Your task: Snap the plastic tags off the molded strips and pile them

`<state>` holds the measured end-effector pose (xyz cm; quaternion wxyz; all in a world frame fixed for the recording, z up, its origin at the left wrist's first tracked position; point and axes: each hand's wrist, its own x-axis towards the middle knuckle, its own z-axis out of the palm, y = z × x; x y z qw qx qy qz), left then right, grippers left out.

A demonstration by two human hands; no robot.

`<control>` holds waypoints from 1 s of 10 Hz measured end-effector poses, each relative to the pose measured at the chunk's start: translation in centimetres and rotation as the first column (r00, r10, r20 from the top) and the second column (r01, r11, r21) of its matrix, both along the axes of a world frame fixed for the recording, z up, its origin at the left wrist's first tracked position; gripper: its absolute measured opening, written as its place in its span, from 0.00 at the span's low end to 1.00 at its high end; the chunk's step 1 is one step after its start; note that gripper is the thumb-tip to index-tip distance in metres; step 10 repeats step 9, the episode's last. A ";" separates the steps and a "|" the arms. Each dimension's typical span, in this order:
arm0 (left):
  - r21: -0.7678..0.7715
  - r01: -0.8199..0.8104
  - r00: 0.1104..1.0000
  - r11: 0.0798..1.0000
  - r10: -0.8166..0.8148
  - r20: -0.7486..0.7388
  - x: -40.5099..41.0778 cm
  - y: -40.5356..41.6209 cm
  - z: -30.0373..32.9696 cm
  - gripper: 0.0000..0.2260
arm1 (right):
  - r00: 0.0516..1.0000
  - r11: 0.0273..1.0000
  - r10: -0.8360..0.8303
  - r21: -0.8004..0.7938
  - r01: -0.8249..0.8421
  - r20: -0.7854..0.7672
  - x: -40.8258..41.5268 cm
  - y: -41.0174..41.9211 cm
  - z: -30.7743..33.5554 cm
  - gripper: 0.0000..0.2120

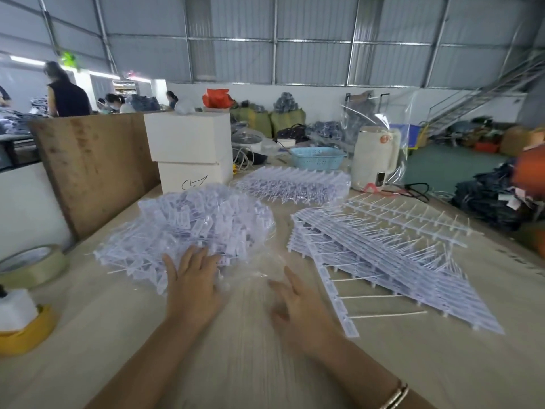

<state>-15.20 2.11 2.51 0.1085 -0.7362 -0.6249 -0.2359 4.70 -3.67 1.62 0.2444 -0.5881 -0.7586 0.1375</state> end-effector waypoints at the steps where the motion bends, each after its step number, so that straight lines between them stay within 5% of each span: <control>1: -0.046 0.043 0.990 0.998 -0.049 -0.136 2.8 -2.0 0.6 0.30 | 0.990 0.998 0.061 -0.017 -0.060 0.128 -0.1 -0.5 -0.8 0.21; 2: -0.031 0.279 0.919 0.960 -0.276 -0.280 5.5 -4.7 1.1 0.32 | 0.970 0.995 0.087 0.022 -0.095 0.225 0.4 -0.5 -0.9 0.21; 3: -0.046 0.396 0.880 0.917 -0.393 -0.267 7.8 -5.4 0.7 0.25 | 0.962 0.994 0.073 0.064 -0.093 0.263 1.7 -0.4 -0.5 0.20; 6: -0.222 -0.003 0.996 0.975 -0.017 -0.089 4.9 0.0 -1.8 0.22 | 0.894 0.959 -0.189 0.272 0.079 0.406 5.0 -1.7 -0.1 0.13; 10: -0.229 0.062 0.976 0.971 -0.107 -0.189 4.4 0.8 -1.0 0.22 | 0.923 0.970 -0.173 0.221 0.099 0.343 6.0 -1.1 -1.3 0.21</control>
